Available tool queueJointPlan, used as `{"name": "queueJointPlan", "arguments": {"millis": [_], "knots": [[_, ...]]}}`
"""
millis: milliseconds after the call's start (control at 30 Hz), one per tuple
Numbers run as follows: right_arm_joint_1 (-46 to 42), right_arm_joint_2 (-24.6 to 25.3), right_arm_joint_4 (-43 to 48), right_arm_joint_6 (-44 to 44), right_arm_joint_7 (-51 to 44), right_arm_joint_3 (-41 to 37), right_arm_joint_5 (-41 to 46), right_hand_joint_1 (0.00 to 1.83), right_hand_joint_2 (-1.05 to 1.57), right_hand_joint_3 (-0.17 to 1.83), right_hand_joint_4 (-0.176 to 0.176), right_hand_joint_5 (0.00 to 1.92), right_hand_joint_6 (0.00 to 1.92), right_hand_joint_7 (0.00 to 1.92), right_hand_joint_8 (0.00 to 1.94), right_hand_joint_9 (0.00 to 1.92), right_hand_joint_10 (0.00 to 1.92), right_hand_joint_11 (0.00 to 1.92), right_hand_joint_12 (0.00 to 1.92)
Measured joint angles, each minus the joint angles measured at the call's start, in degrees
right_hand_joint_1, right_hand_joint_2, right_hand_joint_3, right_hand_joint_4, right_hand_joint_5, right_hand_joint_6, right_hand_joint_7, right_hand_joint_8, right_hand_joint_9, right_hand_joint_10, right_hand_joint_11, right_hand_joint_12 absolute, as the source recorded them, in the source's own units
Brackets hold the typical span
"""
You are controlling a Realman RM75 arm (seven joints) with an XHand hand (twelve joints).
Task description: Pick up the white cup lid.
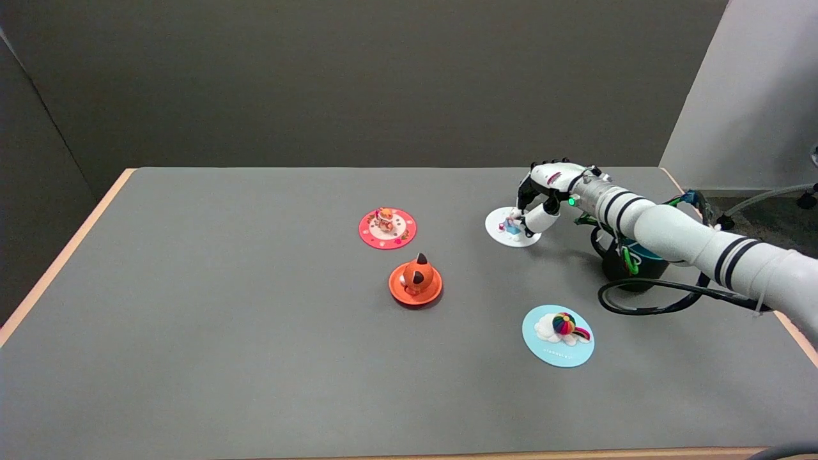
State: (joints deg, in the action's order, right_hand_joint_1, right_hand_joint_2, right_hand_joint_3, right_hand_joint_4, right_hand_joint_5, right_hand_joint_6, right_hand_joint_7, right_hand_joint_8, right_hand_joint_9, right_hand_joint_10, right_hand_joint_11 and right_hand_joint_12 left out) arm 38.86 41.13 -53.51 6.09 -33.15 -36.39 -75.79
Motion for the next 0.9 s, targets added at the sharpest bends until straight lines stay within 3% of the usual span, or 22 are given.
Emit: {"name": "queueJointPlan", "arguments": {"millis": [667,900], "knots": [[0.1,0.11,-0.26,0.24,-0.33,0.03,0.04,0.78,0.65,0.84,-0.033,0.75,0.73,0.77,0.26,0.58,0.19,0.35,0.2],[-0.16,0.1,-1.11,0.35,-0.57,-0.28,0.04,0.79,0.63,0.85,-0.052,0.77,0.65,0.76,0.26,0.57,0.19,0.34,0.2]]}}
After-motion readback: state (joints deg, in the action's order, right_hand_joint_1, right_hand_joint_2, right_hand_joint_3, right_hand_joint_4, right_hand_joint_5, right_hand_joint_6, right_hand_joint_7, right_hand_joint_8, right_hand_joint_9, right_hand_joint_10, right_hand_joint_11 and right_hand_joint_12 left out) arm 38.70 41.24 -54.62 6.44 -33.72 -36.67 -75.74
